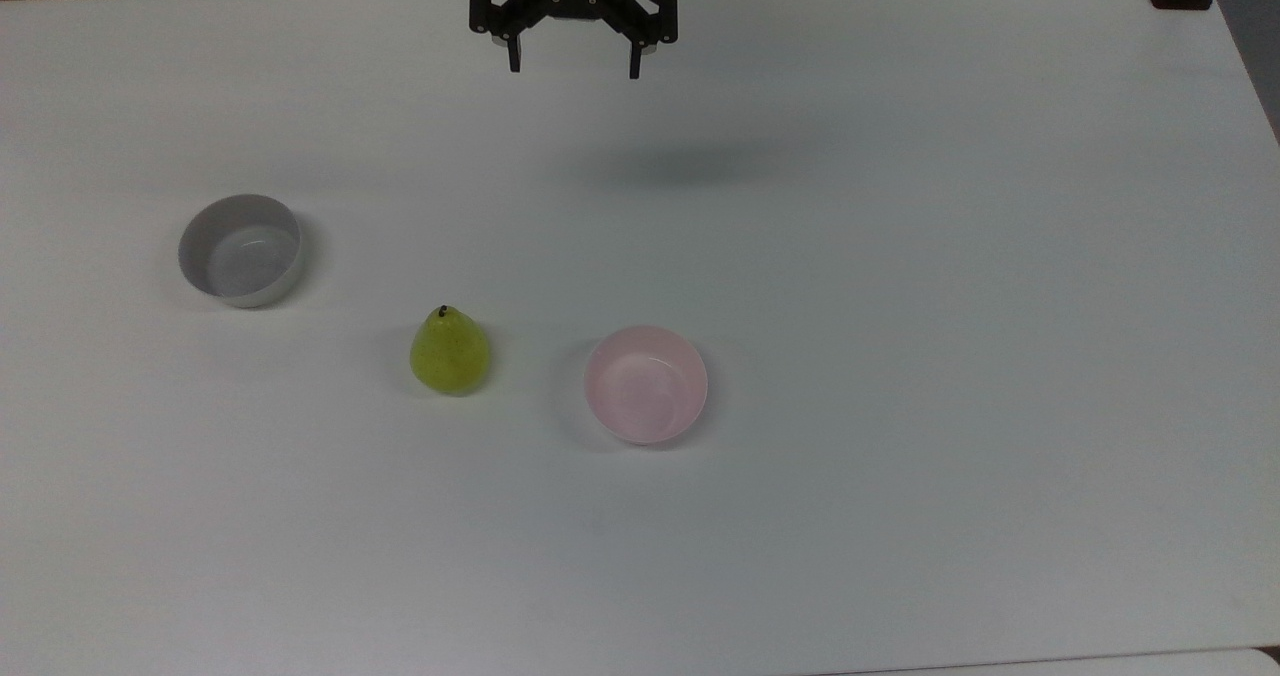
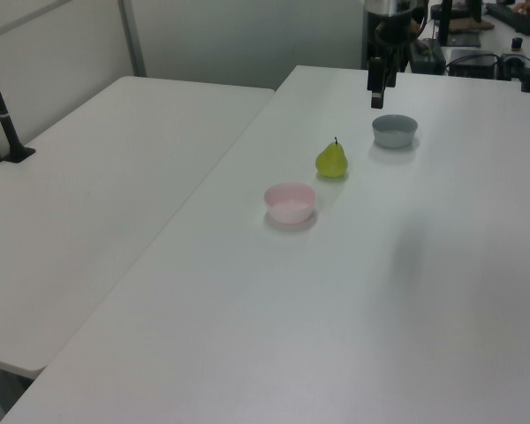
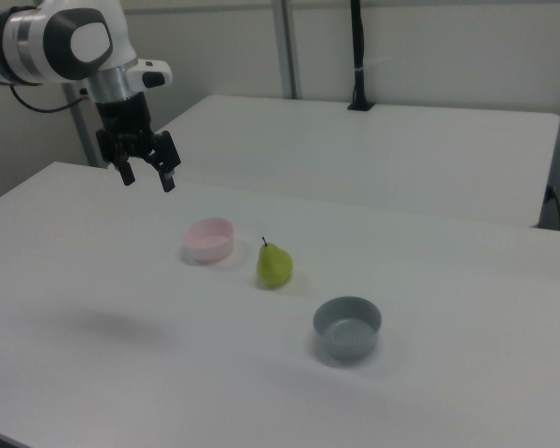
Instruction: Place the pear in the bowl
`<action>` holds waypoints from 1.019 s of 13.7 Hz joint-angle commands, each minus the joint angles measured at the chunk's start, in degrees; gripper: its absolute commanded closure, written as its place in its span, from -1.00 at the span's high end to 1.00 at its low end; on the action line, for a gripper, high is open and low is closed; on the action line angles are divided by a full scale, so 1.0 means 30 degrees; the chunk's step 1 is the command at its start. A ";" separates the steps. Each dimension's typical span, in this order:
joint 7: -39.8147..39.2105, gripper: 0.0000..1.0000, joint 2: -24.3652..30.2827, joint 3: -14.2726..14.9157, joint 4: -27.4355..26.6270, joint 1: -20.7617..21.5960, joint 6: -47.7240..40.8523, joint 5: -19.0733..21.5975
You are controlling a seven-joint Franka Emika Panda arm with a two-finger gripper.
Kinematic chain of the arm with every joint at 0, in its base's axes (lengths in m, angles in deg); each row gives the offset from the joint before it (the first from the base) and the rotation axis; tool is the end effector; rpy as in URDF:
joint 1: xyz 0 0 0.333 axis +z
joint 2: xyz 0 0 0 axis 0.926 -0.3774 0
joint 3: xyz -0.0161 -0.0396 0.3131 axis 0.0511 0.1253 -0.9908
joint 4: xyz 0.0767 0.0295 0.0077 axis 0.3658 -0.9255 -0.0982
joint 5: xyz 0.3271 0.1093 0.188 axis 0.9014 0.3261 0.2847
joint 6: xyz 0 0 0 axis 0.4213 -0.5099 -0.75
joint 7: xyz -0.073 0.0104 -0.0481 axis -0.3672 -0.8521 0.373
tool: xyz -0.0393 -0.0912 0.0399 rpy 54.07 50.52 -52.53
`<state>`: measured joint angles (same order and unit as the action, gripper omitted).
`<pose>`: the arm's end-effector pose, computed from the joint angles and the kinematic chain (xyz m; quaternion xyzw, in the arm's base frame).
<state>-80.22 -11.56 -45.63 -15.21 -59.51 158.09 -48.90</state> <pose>0.5797 0.0703 0.5669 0.9996 0.0040 0.0083 0.0283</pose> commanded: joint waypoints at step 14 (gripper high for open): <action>-0.4519 1.00 -0.2485 0.0552 0.1722 -0.2092 0.1992 0.0045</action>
<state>-89.73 -14.28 -44.29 -14.53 -62.54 162.81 -48.98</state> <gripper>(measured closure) 0.000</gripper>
